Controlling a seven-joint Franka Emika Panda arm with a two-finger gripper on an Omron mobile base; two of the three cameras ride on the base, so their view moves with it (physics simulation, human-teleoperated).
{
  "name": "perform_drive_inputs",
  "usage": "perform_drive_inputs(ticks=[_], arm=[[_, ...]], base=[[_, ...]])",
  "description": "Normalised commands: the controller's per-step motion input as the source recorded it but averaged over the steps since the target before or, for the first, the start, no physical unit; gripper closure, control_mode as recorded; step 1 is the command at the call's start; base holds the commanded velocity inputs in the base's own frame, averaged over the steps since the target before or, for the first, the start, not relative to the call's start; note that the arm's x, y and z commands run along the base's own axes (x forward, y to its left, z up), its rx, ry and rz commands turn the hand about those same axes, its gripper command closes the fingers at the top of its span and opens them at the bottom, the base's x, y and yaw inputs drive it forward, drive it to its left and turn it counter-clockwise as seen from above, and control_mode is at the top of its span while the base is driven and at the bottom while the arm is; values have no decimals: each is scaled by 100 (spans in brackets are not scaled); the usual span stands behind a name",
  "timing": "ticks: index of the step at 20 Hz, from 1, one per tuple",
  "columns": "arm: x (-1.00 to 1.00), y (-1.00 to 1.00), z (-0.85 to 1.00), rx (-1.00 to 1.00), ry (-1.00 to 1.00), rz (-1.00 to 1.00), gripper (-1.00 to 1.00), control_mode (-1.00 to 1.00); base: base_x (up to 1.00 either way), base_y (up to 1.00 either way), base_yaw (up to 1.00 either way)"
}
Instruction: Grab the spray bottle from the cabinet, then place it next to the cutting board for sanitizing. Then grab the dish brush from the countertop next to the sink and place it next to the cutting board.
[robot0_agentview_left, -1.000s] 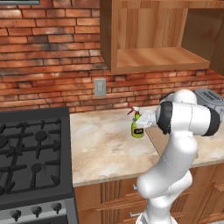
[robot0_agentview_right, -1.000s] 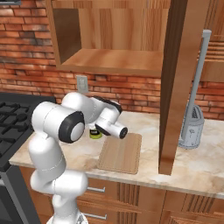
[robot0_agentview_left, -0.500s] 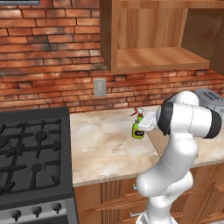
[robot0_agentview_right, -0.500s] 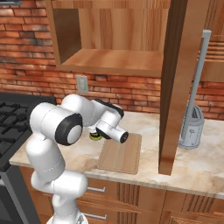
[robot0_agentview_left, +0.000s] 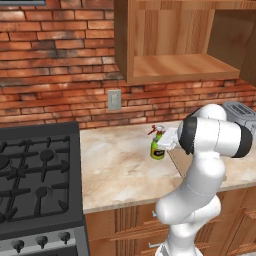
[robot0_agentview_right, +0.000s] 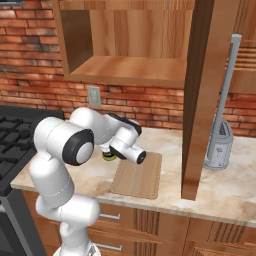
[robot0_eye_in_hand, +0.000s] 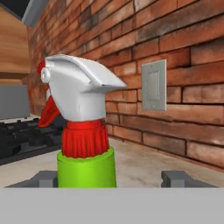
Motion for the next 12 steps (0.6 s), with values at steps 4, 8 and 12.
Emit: perform_drive_inputs(ticks=[4, 8, 12], arm=[[-21, 0, 0, 0, 0, 0, -100, -100], [-26, -3, 6, 0, 0, 0, -100, -100], [-24, -12, 5, 0, 0, -1, -100, -100]], base=[[0, 0, 0], [0, 0, 0], [0, 0, 0]])
